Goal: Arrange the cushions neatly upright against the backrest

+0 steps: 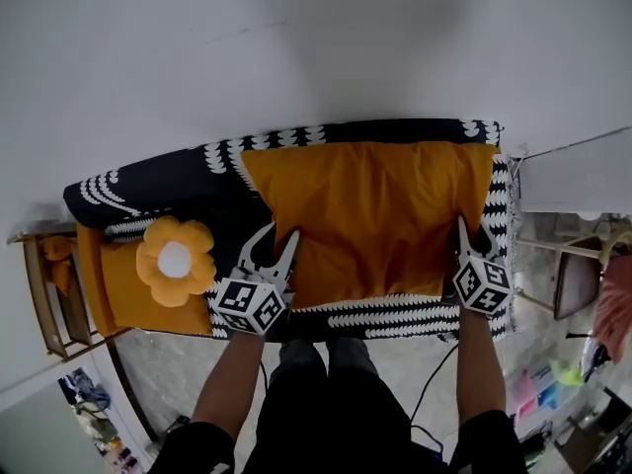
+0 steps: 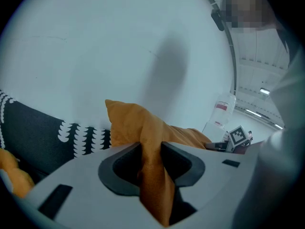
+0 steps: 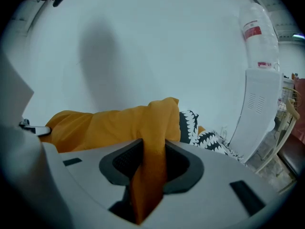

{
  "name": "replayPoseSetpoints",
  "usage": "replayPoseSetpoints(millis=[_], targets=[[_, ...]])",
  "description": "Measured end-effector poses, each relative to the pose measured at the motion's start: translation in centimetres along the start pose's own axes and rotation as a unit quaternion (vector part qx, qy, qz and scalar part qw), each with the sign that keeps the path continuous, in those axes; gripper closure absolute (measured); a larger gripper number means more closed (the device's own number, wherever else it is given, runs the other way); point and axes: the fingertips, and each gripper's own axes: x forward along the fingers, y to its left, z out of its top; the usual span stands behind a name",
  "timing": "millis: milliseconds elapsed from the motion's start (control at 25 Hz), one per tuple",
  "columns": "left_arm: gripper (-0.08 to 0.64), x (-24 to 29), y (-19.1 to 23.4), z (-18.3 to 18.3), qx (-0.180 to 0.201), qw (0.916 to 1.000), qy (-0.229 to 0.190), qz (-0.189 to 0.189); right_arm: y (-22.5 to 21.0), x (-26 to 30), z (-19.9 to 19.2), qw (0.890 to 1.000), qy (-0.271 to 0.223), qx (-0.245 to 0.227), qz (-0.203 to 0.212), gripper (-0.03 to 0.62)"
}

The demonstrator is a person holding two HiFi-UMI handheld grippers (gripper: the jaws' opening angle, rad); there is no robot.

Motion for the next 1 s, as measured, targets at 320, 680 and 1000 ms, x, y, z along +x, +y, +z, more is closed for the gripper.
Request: replayPoseSetpoints(millis=[320, 680, 1000], targets=[[0.392, 4.4, 1.1, 1.4, 0.0, 0.9998, -0.017, -0.011, -1.5, 3.0, 3.2, 0.999, -0.043, -0.012, 0.003, 0.443], [0.366, 7.7, 3.2, -1.5, 0.006, 1.0, -0.002, 0.002, -3.5, 6.5, 1.7, 0.998, -0.049, -0.036, -0.011, 0.42], [0.334, 9.5, 4.3, -9.2, 0.024, 0.9886, 0.14, 0.051, -5.5, 7.8, -3.9, 0.999, 0.013, -0.012, -0.041, 0.392]])
